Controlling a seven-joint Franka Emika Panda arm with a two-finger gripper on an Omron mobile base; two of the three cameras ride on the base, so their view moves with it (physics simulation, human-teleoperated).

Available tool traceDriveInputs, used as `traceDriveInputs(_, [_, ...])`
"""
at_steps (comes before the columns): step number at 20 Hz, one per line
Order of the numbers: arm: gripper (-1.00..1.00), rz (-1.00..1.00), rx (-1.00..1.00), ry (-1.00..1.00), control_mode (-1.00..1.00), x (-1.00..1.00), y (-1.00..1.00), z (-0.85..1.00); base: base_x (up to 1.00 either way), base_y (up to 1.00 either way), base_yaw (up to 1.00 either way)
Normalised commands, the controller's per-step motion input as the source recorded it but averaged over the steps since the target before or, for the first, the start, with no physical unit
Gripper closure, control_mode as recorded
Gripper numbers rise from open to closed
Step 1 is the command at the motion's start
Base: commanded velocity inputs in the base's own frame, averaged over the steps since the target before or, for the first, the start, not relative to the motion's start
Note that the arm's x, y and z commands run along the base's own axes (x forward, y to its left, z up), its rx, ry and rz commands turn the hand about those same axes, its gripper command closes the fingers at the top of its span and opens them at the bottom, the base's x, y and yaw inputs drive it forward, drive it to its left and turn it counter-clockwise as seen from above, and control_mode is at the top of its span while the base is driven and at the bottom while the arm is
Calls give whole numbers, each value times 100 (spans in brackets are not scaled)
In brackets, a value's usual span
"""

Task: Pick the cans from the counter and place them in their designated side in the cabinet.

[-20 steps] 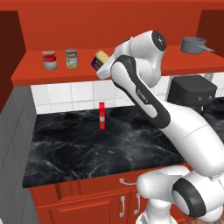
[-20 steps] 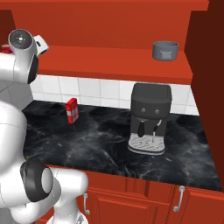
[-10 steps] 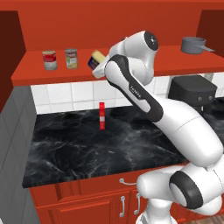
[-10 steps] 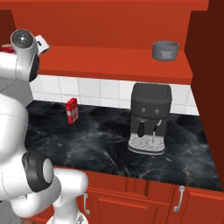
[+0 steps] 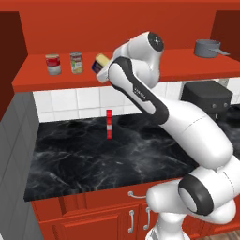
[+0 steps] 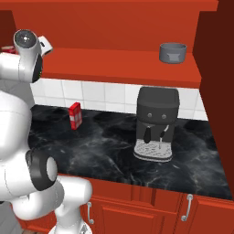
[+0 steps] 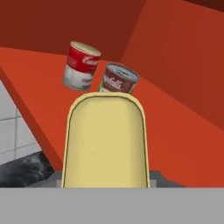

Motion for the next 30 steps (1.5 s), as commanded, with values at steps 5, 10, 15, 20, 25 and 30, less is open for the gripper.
traceDriveInputs(5, [100,0,-2,2,-100,20,7,-10,0,0,0])
traceDriveInputs(10, [100,0,-2,2,-100,21,5,-10,0,0,0])
traceDriveInputs(15, [100,0,-1,2,-100,22,3,-12,0,0,0])
traceDriveInputs(20, [100,0,-1,2,-100,25,3,-15,0,0,0])
traceDriveInputs(25, [100,0,-1,1,-100,25,5,-17,0,0,0])
traceDriveInputs(30, [100,0,-1,0,-100,19,2,-24,0,0,0])
